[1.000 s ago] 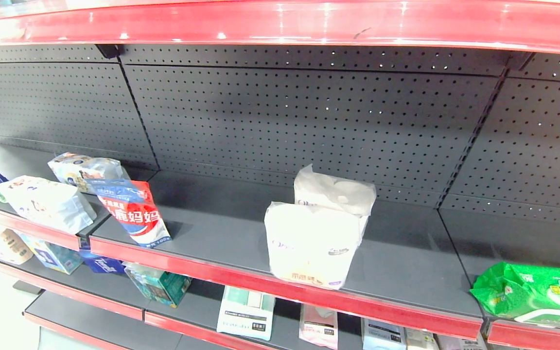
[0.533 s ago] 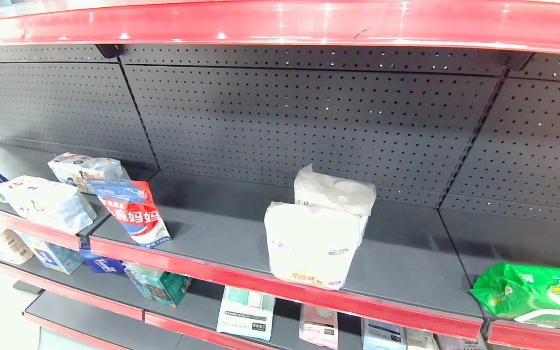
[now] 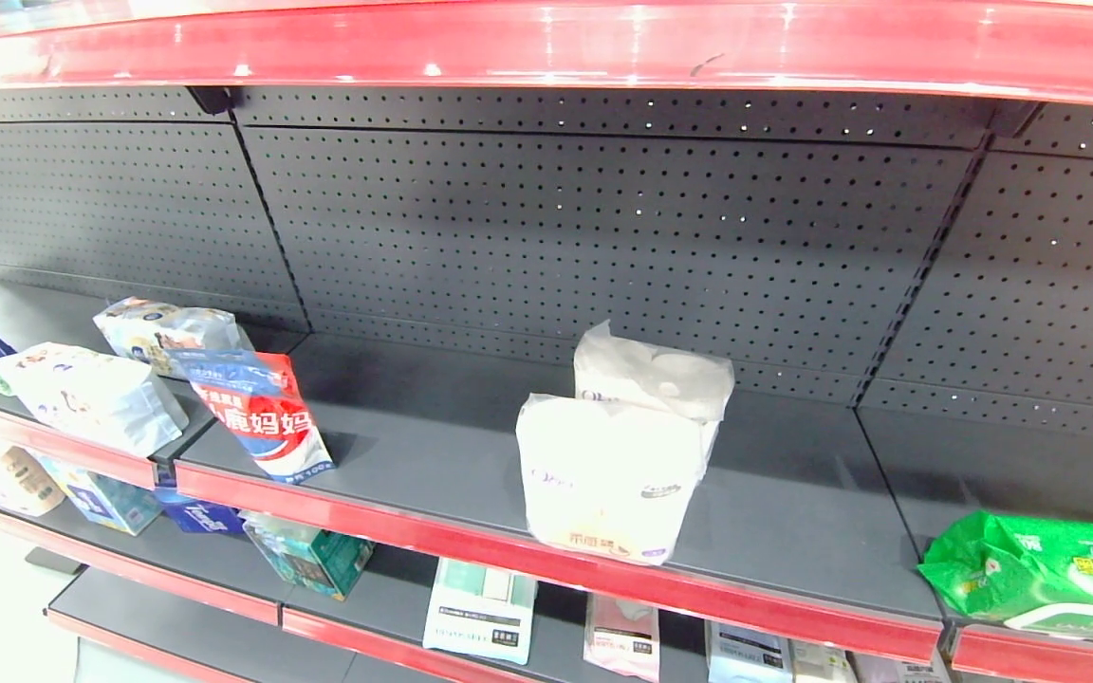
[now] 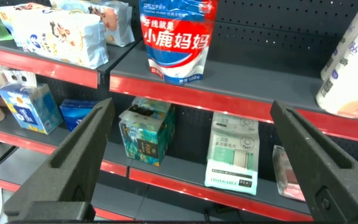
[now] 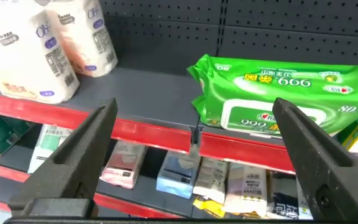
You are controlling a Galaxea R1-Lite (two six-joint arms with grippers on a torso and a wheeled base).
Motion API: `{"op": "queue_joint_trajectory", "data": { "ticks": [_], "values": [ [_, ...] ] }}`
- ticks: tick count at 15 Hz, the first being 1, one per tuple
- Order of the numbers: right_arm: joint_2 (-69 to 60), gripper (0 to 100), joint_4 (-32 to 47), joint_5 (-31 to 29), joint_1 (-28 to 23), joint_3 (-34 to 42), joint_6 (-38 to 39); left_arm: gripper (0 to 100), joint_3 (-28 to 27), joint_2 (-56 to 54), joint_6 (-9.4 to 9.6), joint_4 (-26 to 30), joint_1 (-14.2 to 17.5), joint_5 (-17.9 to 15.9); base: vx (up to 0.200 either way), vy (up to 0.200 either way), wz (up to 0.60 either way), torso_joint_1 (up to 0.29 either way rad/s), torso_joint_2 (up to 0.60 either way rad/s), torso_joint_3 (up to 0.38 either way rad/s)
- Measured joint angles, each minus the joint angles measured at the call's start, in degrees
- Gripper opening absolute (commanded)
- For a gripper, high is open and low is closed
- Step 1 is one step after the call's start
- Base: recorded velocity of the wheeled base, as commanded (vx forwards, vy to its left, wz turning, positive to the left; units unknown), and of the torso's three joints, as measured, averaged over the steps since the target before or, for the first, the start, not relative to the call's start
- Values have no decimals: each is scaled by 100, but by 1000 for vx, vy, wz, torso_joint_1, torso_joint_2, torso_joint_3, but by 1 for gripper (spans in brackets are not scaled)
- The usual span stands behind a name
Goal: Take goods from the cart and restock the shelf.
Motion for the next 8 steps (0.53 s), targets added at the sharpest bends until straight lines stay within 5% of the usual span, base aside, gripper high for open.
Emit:
{"op": "queue_joint_trajectory", "data": {
  "ticks": [8],
  "values": [
    [0,100,2,-1,5,2,0,100,5,0,-2,-5,-7,-7,0,0,0,0,0,0]
  ]
}}
